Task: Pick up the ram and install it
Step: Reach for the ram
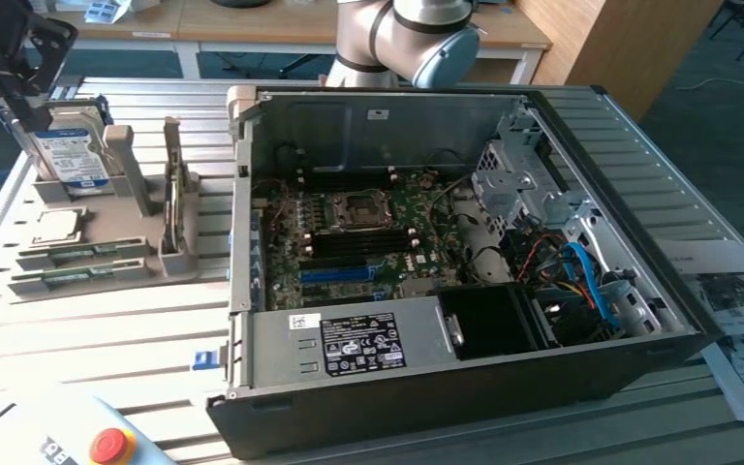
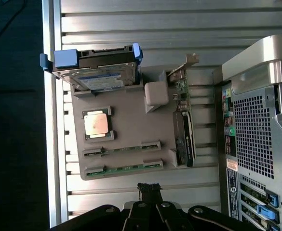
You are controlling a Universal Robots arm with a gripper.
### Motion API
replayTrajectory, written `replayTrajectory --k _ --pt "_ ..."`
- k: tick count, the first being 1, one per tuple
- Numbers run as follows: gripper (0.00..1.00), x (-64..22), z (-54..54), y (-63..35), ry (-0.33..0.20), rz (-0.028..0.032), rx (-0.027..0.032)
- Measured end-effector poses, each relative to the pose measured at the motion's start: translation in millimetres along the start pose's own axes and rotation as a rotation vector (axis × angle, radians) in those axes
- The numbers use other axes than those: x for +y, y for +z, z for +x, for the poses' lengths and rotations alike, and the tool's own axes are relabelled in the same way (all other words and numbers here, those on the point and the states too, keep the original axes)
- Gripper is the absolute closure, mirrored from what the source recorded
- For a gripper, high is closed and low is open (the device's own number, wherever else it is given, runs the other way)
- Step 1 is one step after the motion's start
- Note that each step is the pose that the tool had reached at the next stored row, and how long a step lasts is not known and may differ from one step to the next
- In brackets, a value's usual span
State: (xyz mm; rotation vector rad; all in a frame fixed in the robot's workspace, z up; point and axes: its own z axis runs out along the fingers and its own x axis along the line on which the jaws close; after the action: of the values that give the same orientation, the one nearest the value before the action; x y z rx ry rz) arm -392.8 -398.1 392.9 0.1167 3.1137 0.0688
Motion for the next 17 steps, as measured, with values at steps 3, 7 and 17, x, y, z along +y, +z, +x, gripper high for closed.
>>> replayTrajectory --k 3,7,17 --pt "0.90 -0.4 5.5 -0.1 0.000 0.0000 -0.0001" --pt "0.90 -0.6 6.8 -0.2 0.000 0.0000 0.0000" --pt "0.90 0.0 7.1 -0.1 0.000 0.0000 -0.0001"
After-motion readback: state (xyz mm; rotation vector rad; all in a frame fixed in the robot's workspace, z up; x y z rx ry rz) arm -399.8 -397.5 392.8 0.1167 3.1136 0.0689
